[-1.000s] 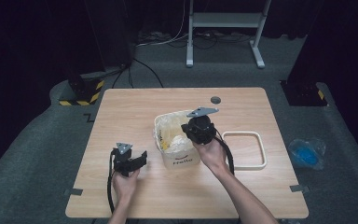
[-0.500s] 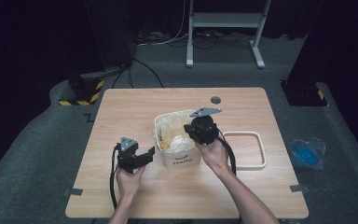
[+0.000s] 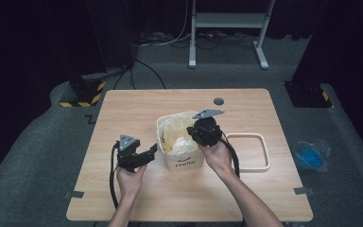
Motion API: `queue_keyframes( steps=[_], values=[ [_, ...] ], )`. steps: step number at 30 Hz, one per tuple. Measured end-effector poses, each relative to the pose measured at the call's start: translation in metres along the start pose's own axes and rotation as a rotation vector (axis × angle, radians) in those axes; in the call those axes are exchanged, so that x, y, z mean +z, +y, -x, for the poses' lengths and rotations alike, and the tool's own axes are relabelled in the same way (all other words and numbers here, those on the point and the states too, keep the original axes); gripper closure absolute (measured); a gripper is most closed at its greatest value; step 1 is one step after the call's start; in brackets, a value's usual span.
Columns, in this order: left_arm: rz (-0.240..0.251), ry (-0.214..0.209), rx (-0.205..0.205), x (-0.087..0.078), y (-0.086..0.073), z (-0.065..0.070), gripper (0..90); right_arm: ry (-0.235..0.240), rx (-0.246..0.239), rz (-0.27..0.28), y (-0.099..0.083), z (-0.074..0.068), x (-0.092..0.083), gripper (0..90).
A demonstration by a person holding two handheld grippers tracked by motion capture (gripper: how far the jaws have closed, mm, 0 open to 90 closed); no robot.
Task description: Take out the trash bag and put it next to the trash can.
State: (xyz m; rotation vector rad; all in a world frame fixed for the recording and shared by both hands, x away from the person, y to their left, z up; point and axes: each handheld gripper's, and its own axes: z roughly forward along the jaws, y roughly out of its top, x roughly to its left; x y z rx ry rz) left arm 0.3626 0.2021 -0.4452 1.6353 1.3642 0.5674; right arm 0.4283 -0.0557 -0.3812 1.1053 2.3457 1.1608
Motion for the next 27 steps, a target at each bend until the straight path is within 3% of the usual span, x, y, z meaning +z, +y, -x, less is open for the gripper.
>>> queue_keyframes(
  steps=[15,27],
  values=[
    [0.024,-0.049,-0.011,-0.007,0.016,0.009,26.7,-0.001,0.007,-0.009,-0.004,0.002,0.000,89.9],
    [0.051,-0.060,0.021,-0.014,0.030,0.019,26.6,0.003,0.006,-0.011,-0.005,0.003,0.000,89.7]
  ],
)
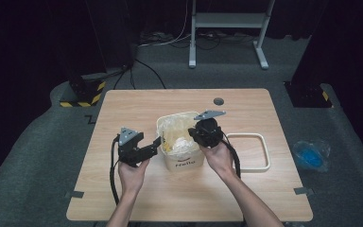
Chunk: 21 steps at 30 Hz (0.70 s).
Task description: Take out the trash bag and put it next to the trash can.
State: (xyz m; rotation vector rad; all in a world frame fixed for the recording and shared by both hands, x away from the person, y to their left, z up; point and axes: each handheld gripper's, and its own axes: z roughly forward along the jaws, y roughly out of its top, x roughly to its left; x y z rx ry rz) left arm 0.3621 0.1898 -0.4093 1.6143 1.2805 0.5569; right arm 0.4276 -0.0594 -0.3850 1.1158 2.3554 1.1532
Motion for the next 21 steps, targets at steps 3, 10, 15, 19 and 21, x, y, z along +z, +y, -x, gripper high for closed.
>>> queue_keyframes(
  steps=[3,10,15,19,21],
  values=[
    [-0.001,-0.006,-0.002,0.002,0.003,0.003,26.4,0.000,-0.001,-0.002,0.000,0.000,0.000,89.7],
    [-0.005,-0.006,0.001,0.004,0.006,0.006,26.5,0.002,-0.001,-0.001,0.000,-0.001,0.000,89.6],
    [-0.015,-0.004,-0.004,0.008,0.006,0.006,26.7,0.013,-0.005,-0.003,0.000,-0.003,0.000,89.5],
    [-0.032,-0.005,0.007,0.015,0.008,0.010,26.7,0.021,-0.018,-0.003,0.001,-0.007,0.002,89.4],
    [-0.043,-0.006,0.007,0.019,0.008,0.011,26.7,0.023,-0.018,-0.007,0.001,-0.009,0.002,89.4]
  ],
)
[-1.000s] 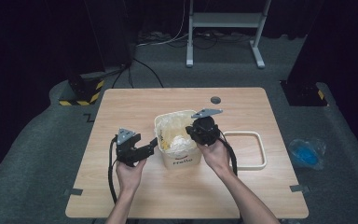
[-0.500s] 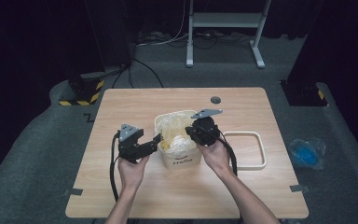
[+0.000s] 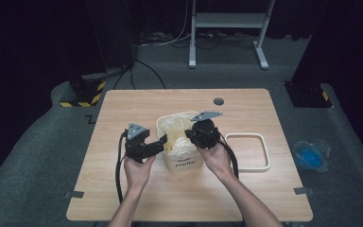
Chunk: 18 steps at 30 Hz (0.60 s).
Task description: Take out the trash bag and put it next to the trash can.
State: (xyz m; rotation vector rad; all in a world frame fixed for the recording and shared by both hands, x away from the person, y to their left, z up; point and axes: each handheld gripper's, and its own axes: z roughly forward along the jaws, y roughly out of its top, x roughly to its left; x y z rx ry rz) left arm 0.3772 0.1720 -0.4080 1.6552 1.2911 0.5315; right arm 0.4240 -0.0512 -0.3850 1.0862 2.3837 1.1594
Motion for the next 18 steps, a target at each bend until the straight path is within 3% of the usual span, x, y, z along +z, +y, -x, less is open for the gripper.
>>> queue_keyframes(
  steps=[10,18],
  values=[
    [-0.008,0.002,-0.008,0.005,0.000,0.000,26.6,0.001,-0.002,-0.001,0.000,0.001,-0.001,87.9],
    [0.024,0.011,0.000,-0.005,0.000,-0.002,27.0,-0.001,0.029,0.045,-0.003,0.009,-0.012,62.7]
  ],
)
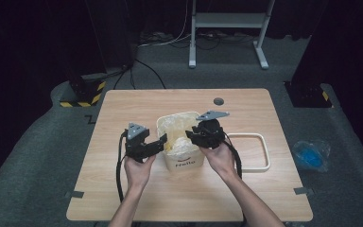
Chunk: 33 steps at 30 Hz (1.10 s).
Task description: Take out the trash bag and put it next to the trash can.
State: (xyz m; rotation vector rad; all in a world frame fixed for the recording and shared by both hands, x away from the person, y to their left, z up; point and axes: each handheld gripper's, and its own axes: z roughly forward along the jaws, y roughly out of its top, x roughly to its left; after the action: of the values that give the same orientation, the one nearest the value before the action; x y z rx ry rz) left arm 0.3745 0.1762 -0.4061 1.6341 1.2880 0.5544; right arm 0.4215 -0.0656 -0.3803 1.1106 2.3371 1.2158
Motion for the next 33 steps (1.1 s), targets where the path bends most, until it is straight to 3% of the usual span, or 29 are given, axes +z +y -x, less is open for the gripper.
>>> queue_keyframes(
  steps=[2,8,12,15,20,25,33],
  values=[
    [0.005,0.024,0.007,-0.002,0.000,-0.003,27.6,-0.005,0.010,0.006,-0.001,0.004,-0.004,59.0],
    [0.023,0.034,0.003,-0.014,0.001,-0.009,27.6,-0.012,0.033,0.021,-0.005,0.014,-0.019,52.7],
    [0.027,0.048,0.000,-0.018,0.001,-0.013,27.7,-0.002,0.049,0.052,-0.006,0.019,-0.030,50.9],
    [0.020,0.070,-0.011,-0.019,-0.002,-0.019,27.7,-0.005,0.050,0.043,-0.008,0.022,-0.033,50.2],
    [-0.018,0.107,0.009,-0.015,-0.011,-0.023,27.7,0.011,0.057,0.017,-0.014,0.024,-0.031,49.9],
    [-0.047,0.092,-0.004,-0.008,-0.019,-0.022,27.5,0.038,0.063,-0.020,-0.016,0.022,-0.022,52.9],
    [-0.032,0.068,0.012,-0.004,-0.018,-0.012,27.8,0.065,0.071,-0.079,-0.017,0.018,-0.010,56.5]
  ],
)
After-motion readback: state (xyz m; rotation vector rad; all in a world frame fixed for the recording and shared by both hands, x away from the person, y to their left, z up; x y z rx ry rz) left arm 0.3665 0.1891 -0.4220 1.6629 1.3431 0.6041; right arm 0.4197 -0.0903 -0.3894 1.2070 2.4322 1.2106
